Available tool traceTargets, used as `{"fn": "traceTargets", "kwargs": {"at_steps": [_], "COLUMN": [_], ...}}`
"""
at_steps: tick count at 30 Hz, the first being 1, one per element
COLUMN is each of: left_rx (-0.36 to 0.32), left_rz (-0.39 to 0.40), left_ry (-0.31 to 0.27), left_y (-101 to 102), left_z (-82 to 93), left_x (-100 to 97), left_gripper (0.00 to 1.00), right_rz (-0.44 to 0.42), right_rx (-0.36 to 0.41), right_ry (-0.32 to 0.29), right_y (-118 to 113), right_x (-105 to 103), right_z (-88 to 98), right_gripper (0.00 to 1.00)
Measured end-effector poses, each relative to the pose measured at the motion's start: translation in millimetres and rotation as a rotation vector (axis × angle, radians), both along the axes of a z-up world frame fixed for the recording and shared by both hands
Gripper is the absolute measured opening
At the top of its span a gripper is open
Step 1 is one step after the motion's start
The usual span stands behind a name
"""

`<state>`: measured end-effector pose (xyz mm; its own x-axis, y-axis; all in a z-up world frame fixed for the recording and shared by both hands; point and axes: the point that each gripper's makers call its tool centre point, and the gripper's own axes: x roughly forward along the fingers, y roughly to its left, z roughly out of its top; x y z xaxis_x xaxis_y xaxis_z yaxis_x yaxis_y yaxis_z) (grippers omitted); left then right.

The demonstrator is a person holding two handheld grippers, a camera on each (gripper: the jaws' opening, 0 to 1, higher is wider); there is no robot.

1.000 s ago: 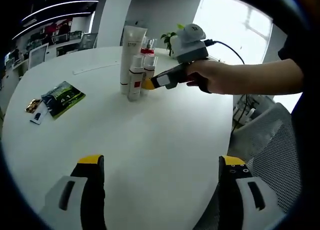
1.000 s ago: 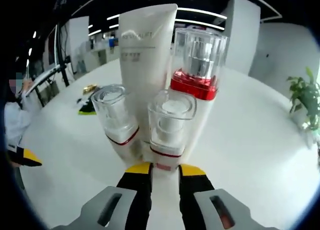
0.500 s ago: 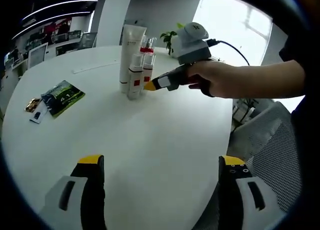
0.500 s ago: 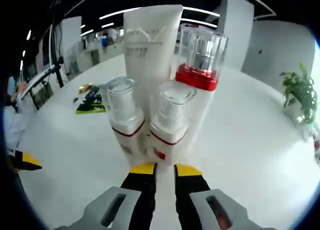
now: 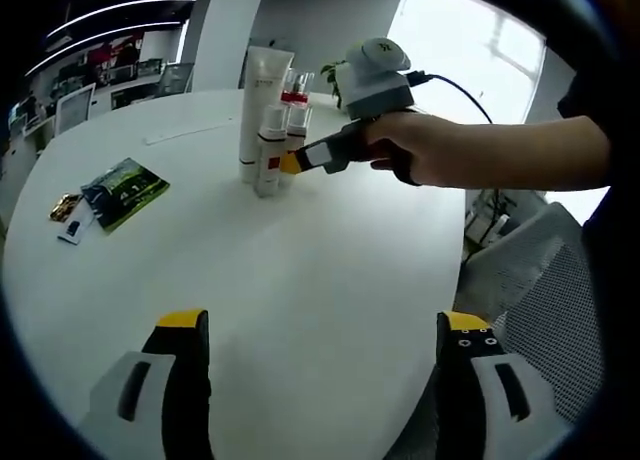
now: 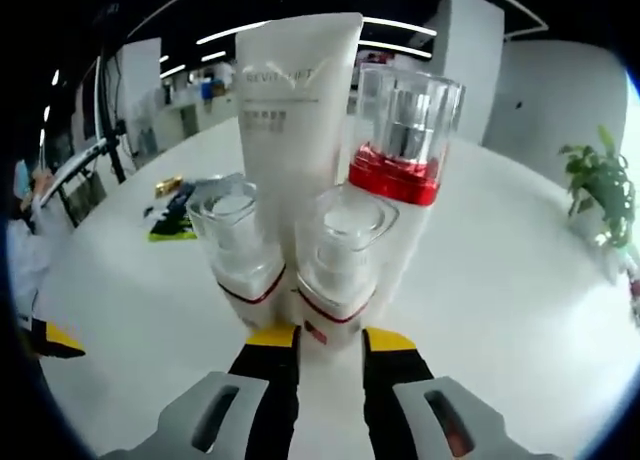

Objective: Arrange the skincare products in the storage area until every visible bottle or jar stands upright without overlapping.

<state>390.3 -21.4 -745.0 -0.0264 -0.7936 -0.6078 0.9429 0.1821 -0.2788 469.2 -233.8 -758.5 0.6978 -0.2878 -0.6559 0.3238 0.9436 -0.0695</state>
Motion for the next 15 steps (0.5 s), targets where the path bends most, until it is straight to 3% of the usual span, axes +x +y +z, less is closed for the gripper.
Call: {"fn": "traceTargets", "kwargs": {"at_steps": [15], "left_rx": [0.009], "left_rz": [0.0], "left_ry": [0.007], "left_y": [1.5], "left_z": [-4.0], "left_x": [1.7], "left_gripper": [0.87], "right_rz": [-0.061], "right_rx": [-0.013], "right_ry": [-0.009], "right_y": [-2.4], "right_x": [4.3], "right_z": [0.9], "right_gripper": [0.16]}}
